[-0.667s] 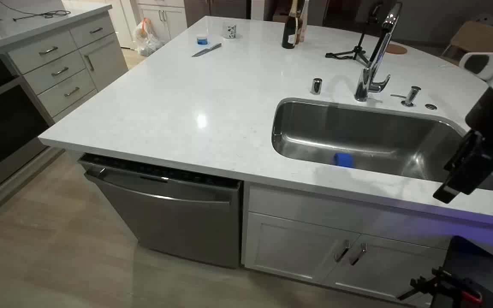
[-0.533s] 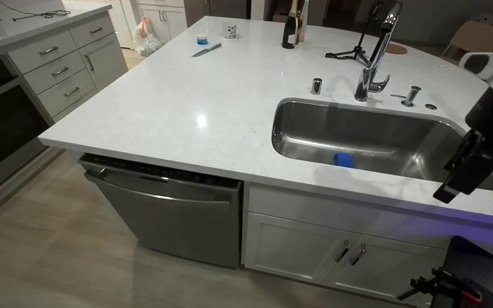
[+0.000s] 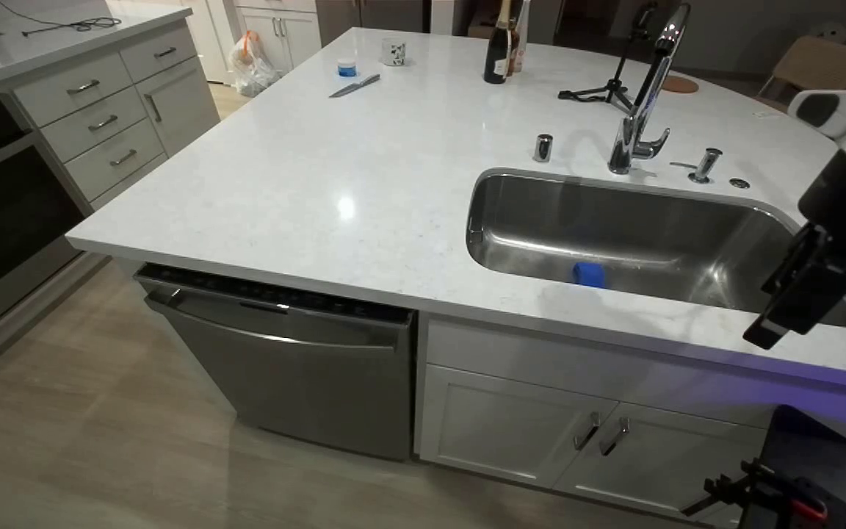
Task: Open the faucet
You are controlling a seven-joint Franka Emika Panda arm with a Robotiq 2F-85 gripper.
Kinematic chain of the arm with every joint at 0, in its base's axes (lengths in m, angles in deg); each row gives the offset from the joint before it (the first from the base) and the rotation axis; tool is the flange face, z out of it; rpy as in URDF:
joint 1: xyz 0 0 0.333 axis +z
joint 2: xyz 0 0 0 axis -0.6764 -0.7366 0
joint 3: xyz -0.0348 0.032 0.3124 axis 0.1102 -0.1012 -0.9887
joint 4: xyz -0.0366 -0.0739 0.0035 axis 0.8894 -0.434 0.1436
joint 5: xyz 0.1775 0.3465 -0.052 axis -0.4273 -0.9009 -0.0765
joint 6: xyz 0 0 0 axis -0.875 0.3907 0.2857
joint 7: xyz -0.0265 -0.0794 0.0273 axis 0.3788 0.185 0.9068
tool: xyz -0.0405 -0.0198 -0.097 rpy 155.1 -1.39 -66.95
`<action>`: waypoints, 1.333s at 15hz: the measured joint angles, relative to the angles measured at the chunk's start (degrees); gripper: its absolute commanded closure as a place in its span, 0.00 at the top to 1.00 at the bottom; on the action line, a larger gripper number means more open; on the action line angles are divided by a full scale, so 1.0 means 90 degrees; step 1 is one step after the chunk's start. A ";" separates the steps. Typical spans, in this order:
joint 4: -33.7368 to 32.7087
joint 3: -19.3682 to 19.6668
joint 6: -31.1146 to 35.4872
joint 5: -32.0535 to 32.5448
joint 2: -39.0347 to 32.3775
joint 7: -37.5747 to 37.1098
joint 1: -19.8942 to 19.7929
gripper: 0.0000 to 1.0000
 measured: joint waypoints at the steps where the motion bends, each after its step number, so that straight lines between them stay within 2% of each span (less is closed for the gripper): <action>1: 0.0000 0.0000 0.0000 0.0000 0.0000 0.0000 0.0000 1.00; 16: 0.0000 0.0000 0.0031 0.0000 -0.0038 0.0000 -0.0002 1.00; 20: -0.0013 0.0013 0.0639 0.0099 -0.0484 -0.0001 -0.0124 1.00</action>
